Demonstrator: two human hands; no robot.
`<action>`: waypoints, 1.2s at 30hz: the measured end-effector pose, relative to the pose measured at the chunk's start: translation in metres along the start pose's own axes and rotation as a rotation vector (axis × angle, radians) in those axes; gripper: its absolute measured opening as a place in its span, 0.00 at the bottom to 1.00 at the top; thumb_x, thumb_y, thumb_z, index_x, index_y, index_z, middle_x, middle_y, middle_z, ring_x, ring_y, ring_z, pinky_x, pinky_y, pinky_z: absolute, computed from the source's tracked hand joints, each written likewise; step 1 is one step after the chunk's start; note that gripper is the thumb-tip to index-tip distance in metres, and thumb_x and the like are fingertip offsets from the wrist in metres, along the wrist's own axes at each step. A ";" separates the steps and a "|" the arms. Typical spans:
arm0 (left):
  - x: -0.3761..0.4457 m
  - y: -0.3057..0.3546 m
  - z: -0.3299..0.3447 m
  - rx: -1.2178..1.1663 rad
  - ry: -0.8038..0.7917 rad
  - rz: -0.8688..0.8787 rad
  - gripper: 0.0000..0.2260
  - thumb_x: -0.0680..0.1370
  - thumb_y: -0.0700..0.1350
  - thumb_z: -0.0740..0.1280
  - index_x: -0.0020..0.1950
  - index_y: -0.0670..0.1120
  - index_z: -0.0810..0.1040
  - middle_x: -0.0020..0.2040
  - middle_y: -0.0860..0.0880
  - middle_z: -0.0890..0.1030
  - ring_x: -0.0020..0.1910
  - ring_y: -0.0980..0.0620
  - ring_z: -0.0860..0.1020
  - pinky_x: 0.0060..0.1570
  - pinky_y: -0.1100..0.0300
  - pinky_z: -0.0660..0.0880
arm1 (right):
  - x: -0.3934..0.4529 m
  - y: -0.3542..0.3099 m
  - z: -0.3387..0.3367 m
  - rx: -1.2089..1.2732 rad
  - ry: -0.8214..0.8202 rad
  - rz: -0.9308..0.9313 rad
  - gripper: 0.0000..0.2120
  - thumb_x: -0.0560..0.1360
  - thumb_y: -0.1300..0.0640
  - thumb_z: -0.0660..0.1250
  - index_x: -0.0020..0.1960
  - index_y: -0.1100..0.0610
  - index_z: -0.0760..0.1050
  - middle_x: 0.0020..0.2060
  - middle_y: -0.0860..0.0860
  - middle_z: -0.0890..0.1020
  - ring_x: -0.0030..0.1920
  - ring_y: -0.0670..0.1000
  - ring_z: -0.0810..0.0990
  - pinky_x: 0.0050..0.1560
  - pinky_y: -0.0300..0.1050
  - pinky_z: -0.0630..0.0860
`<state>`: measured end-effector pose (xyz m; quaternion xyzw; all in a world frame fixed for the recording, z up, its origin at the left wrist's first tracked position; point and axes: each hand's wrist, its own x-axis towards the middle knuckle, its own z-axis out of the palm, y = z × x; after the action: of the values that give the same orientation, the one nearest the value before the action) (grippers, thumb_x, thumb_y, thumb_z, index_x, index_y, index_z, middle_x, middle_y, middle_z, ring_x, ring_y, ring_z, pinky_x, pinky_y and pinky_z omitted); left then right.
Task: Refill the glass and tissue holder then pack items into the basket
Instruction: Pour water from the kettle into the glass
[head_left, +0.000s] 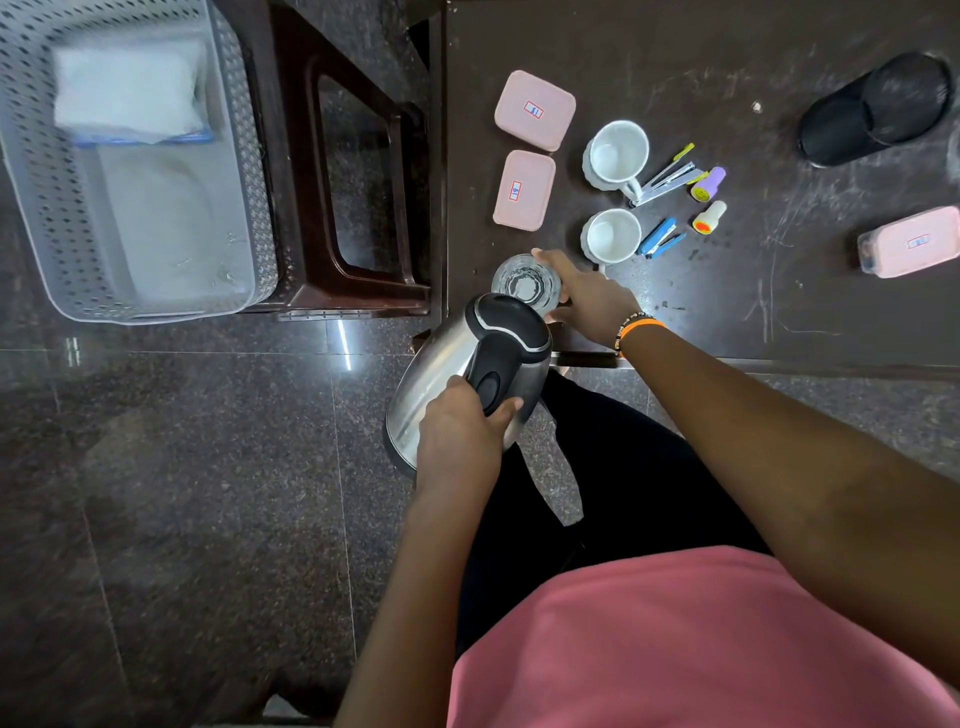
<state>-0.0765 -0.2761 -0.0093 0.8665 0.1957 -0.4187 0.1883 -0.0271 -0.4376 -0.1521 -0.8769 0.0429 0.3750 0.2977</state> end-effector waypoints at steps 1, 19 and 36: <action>0.000 0.000 0.000 0.006 0.001 0.000 0.18 0.75 0.54 0.66 0.51 0.39 0.71 0.51 0.39 0.79 0.53 0.39 0.75 0.42 0.56 0.64 | 0.000 0.000 0.000 -0.001 -0.001 0.001 0.34 0.73 0.58 0.66 0.72 0.46 0.52 0.60 0.61 0.77 0.59 0.64 0.76 0.55 0.57 0.73; 0.001 0.001 0.000 0.012 0.000 -0.003 0.19 0.75 0.54 0.66 0.51 0.39 0.71 0.51 0.39 0.79 0.52 0.38 0.76 0.42 0.55 0.65 | 0.000 -0.001 0.000 0.027 -0.012 0.010 0.34 0.72 0.59 0.66 0.72 0.46 0.53 0.57 0.60 0.78 0.57 0.63 0.77 0.54 0.58 0.74; 0.006 -0.004 -0.003 -0.010 0.014 -0.002 0.17 0.75 0.53 0.67 0.51 0.39 0.72 0.53 0.39 0.78 0.54 0.38 0.75 0.50 0.49 0.72 | 0.003 0.002 0.003 0.029 -0.011 0.005 0.34 0.72 0.59 0.67 0.71 0.46 0.52 0.59 0.60 0.78 0.57 0.63 0.77 0.53 0.58 0.74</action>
<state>-0.0728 -0.2700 -0.0129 0.8682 0.2002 -0.4120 0.1910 -0.0274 -0.4366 -0.1572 -0.8702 0.0491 0.3800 0.3098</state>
